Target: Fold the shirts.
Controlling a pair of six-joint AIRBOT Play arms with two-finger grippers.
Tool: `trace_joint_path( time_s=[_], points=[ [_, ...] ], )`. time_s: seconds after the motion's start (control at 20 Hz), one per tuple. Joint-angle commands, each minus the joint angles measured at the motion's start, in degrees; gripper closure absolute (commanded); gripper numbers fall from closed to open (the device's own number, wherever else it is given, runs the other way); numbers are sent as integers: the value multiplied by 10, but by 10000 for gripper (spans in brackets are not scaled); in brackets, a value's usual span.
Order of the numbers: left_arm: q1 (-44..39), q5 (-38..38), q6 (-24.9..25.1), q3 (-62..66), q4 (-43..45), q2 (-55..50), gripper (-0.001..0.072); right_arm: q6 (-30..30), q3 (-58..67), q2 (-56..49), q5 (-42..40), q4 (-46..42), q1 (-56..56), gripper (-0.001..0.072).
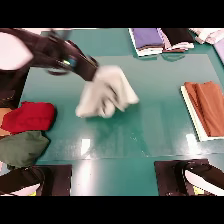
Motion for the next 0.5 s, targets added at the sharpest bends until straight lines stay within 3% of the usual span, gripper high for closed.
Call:
trace_joint_path(
  time_s=[0.0,0.2,0.45],
  points=[
    [-5,8,-6,-6,3,-41,97,3,5,0,30,-1,-5,695],
    [127,-29,-46,-31,0,-37,97,3,5,0,32,-1,-5,695],
    [245,40,-30,-256,-173,-38,97,3,5,-13,55,0,-5,695]
  ],
)
